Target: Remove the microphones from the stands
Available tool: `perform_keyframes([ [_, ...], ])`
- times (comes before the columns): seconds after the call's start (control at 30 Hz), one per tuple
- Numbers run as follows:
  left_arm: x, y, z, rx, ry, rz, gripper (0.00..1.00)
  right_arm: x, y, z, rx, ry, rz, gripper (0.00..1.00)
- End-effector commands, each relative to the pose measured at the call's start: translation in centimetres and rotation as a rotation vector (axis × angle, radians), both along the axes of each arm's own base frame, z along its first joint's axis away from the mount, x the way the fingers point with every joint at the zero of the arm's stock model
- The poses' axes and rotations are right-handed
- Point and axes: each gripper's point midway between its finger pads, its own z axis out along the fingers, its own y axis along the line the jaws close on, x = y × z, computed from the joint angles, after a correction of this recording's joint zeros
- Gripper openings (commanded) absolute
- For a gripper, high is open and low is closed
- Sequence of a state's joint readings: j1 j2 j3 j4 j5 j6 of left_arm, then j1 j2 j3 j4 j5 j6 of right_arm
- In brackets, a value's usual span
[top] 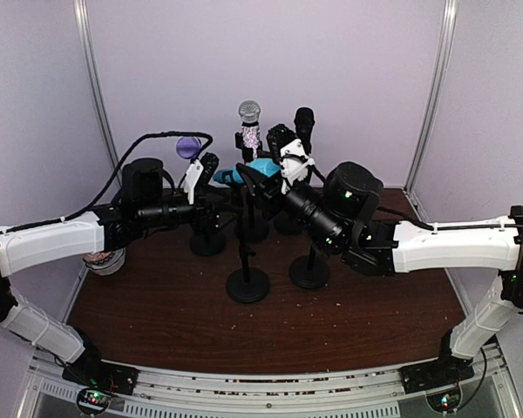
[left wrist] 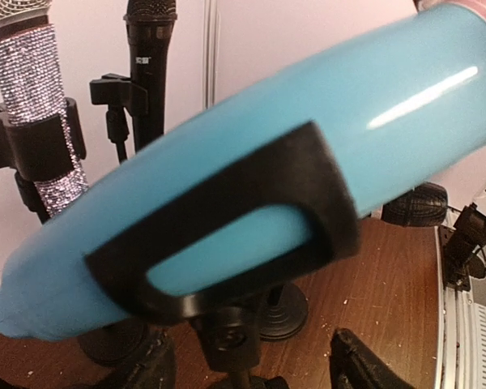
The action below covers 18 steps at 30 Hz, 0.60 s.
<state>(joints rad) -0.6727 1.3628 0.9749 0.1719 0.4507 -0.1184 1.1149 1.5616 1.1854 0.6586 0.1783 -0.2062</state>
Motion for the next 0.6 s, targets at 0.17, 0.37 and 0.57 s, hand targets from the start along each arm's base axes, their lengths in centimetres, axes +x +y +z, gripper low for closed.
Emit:
perform_keyframes([
  [0.17, 1.6, -1.8, 2.6, -0.054, -0.067, 0.039, 0.63, -1.9, 0.3, 1.6, 0.048, -0.042, 0.016, 0.0],
  [0.37, 1.7, -1.5, 2.0, -0.036, -0.07, 0.056, 0.35, -2.8, -0.3, 1.2, 0.032, -0.06, 0.016, 0.0],
  [0.57, 0.9, -0.2, 1.1, -0.009, -0.073, 0.08, 0.22, -3.8, -1.5, 2.1, 0.048, -0.095, -0.002, 0.0],
])
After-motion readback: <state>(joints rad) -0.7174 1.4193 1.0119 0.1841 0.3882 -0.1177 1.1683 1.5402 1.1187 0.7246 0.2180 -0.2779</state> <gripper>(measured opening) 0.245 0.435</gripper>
